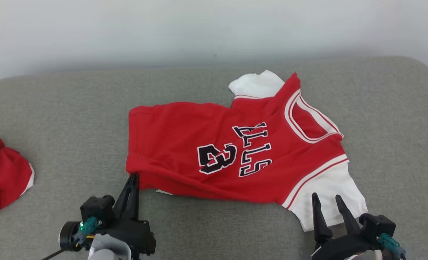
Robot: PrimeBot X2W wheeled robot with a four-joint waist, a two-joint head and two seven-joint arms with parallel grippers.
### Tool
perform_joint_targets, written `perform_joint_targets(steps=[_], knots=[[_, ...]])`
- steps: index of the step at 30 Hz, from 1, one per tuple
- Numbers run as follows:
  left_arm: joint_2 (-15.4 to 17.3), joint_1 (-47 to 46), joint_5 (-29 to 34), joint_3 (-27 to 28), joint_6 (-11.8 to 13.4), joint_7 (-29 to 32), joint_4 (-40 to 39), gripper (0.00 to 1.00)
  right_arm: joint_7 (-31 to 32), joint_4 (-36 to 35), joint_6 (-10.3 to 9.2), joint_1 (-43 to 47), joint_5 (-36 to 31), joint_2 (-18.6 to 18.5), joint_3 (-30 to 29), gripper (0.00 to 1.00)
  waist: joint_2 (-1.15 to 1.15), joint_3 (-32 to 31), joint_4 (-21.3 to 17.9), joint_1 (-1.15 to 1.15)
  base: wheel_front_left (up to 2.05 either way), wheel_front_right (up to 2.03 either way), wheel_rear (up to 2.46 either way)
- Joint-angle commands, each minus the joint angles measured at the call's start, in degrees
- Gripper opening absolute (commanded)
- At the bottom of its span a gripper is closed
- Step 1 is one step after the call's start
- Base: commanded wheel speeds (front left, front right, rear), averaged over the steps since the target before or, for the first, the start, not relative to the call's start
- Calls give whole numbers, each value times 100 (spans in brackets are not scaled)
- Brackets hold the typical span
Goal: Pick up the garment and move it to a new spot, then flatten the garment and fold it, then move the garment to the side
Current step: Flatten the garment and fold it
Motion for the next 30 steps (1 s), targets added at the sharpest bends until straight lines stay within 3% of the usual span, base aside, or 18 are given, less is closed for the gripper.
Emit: perform_joint_targets(steps=[1,12,22,23,24,30], knots=[[-1,182,11,32,3,-20,-72,0,0,26,-14,106,92,8,13,100,0,-308,249,0,0,0,0],[7,1070,-142,-207,-88,67,293,0,0,86,-14,357,285,7,65,100,0,-713,551,0,0,0,0],[8,1494,-554,-275,-28,93,655,0,0,111,-15,431,203,8,75,100,0,-808,415,0,0,0,0],[18,1495,-511,-275,16,77,659,37,0,110,-15,438,194,8,75,100,0,-817,400,0,0,0,0],[33,1507,-502,-251,56,48,669,100,0,105,-15,445,180,6,67,100,0,-825,377,0,0,0,0],[150,1510,-352,71,314,-23,210,100,0,-195,-15,462,33,5,-129,100,0,-856,227,0,0,0,0]])
